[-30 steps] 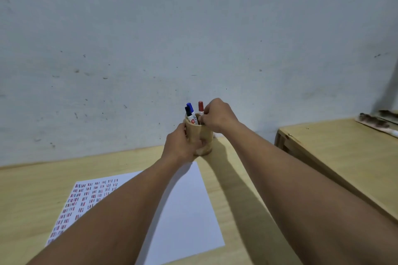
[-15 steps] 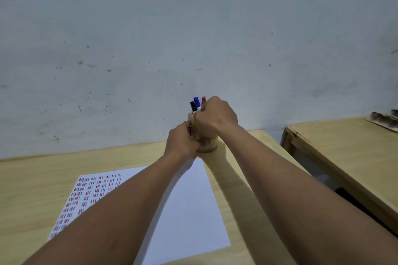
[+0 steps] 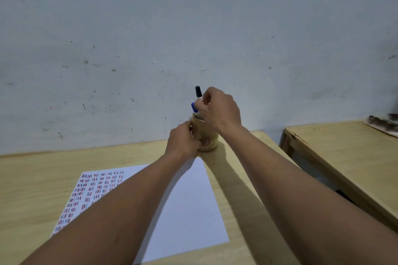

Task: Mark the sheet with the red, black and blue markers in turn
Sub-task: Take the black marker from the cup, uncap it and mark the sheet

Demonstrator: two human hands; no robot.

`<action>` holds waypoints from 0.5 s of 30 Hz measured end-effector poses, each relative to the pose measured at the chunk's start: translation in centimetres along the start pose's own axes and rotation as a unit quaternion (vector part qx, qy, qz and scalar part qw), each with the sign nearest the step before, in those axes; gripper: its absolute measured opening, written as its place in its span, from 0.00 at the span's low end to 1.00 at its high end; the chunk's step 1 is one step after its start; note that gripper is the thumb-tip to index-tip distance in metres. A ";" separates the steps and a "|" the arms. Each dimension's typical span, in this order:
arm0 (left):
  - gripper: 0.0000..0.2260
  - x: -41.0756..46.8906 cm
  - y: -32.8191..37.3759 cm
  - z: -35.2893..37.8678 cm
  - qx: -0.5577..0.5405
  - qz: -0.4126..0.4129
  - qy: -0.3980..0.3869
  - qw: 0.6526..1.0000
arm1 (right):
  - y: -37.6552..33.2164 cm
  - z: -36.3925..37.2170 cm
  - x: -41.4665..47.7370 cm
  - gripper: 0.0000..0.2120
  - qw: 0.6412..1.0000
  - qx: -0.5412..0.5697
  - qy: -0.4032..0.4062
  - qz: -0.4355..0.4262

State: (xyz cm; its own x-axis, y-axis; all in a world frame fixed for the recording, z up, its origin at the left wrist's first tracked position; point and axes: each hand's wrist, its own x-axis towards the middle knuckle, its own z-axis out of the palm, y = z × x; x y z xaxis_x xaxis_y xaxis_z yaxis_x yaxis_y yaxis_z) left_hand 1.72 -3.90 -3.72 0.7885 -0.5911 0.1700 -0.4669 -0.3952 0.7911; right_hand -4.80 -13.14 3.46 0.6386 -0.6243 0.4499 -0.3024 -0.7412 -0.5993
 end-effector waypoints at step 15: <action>0.19 -4.7 2.1 -11.7 -0.133 0.026 0.177 0.975 | -7.2 -3.0 -3.5 0.08 0.993 0.009 -0.053 -0.109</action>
State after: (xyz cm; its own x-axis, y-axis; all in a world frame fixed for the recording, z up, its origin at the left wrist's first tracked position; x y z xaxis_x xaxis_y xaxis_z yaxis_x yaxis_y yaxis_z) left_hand 1.70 6.22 4.04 0.8768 -0.3077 0.3694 -0.4274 -0.1472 0.8920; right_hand -6.98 -6.42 8.20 0.7585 -0.4198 0.4985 -0.1367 -0.8504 -0.5080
